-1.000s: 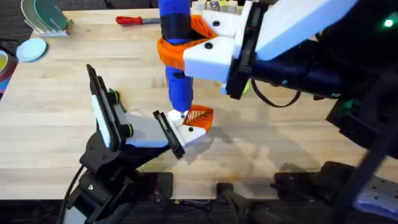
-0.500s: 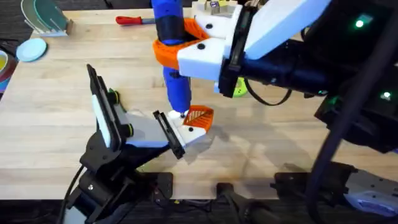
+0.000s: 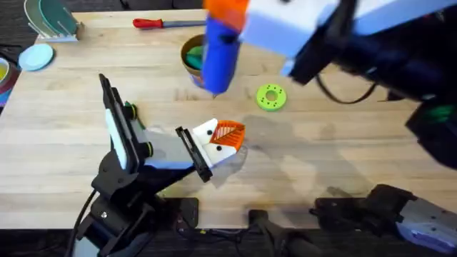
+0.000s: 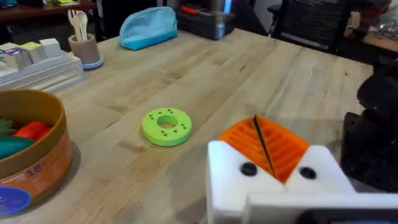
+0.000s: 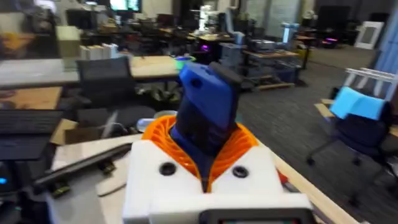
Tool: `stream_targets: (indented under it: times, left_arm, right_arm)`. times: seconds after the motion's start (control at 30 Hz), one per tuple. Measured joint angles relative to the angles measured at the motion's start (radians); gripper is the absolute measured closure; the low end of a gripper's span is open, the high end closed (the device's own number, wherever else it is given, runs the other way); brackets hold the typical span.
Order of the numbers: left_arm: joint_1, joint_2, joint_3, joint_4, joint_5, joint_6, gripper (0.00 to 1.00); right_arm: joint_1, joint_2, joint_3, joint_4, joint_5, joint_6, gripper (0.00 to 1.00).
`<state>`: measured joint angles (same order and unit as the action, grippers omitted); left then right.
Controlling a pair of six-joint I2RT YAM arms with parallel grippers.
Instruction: Pick up the gripper from the table and insert it into the empty holder that is missing its gripper. Then pick up a screw, insert it into the mounting hole, and use the screwdriver to tighten it. Finally, clean up the table by picking up the vegetable and placing it into the bucket.
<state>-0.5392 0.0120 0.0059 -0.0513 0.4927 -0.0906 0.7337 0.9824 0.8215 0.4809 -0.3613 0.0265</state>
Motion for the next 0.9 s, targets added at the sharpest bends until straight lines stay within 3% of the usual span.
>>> stream_targets:
  times: [0.13,0.23,0.5,0.7,0.9]
  left_arm:
    - [0.0,0.0,0.0,0.0,0.0,0.0,0.988]
    - [0.0,0.0,0.0,0.0,0.0,0.0,0.988]
    - [0.0,0.0,0.0,0.0,0.0,0.0,0.988]
    - [0.0,0.0,0.0,0.0,0.0,0.0,0.988]
    - [0.0,0.0,0.0,0.0,0.0,0.0,0.988]
  right_arm:
    - [-0.087,0.005,0.0,-0.097,0.002,-0.12,0.979]
    - [-0.156,0.05,0.0,-0.191,0.049,-0.321,0.979]
    - [-0.284,0.179,0.0,-0.259,0.381,-0.835,0.979]
    - [-0.32,0.342,0.0,-0.364,0.599,-1.12,0.979]
    - [-0.332,0.487,0.0,-0.414,0.683,-1.267,0.979]
